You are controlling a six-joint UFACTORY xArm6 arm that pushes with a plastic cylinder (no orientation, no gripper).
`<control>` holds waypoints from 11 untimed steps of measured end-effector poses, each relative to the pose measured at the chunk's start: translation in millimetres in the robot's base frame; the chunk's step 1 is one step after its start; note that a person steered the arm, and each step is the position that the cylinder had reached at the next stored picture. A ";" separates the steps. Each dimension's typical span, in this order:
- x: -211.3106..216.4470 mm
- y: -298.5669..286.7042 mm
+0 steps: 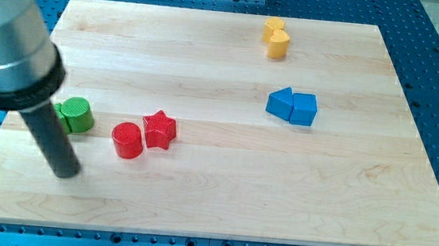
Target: Slide the green blocks above the red blocks
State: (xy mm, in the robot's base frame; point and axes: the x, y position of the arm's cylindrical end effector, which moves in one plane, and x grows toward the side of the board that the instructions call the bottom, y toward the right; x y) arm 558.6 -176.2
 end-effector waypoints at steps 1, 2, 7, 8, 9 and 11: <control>-15.1 29.0; -30.5 35.3; -81.5 -43.2; -73.5 -73.1; -44.8 -65.7; -87.8 33.5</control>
State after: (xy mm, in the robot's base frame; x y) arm 470.8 -142.7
